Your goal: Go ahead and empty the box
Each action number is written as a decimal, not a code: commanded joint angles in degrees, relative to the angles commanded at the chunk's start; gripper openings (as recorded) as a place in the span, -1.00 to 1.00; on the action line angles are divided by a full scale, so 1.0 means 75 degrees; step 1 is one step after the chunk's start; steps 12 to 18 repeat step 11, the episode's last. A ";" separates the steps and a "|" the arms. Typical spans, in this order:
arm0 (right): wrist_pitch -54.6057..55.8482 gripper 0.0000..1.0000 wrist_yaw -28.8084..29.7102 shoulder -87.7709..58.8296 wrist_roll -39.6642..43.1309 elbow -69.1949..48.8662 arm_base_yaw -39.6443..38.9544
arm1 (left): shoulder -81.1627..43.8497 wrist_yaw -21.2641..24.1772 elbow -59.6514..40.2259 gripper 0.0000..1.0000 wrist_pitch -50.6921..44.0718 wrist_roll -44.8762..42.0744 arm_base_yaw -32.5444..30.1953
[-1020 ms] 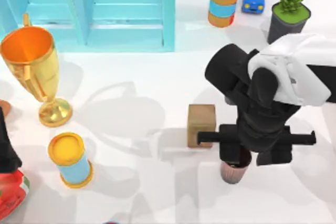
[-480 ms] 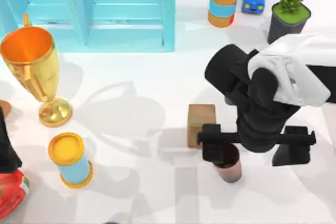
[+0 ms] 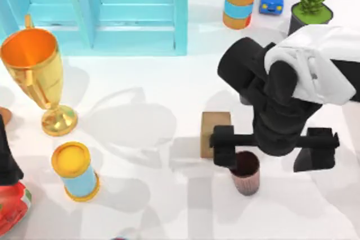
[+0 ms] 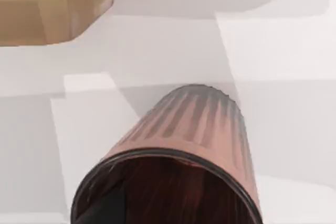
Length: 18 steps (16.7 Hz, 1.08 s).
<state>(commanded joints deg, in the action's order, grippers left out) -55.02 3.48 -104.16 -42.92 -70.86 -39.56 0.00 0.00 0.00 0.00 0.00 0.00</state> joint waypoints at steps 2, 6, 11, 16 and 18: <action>-0.0542 1.00 0.0009 0.0046 -0.0012 -0.0414 -0.0010 | 0.0000 0.0000 0.0000 1.00 0.0000 0.0000 0.0000; -0.1795 1.00 0.0065 0.0310 0.0013 -0.1327 0.0005 | 0.0000 0.0000 0.0000 1.00 0.0000 0.0000 0.0000; -0.2510 1.00 -0.0033 0.0546 0.0053 -0.1926 0.0037 | 0.0000 0.0000 0.0000 1.00 0.0000 0.0000 0.0000; -0.2510 1.00 -0.0033 0.0546 0.0053 -0.1926 0.0037 | 0.0000 0.0000 0.0000 1.00 0.0000 0.0000 0.0000; -0.2510 1.00 -0.0033 0.0546 0.0053 -0.1926 0.0037 | 0.0000 0.0000 0.0000 1.00 0.0000 0.0000 0.0000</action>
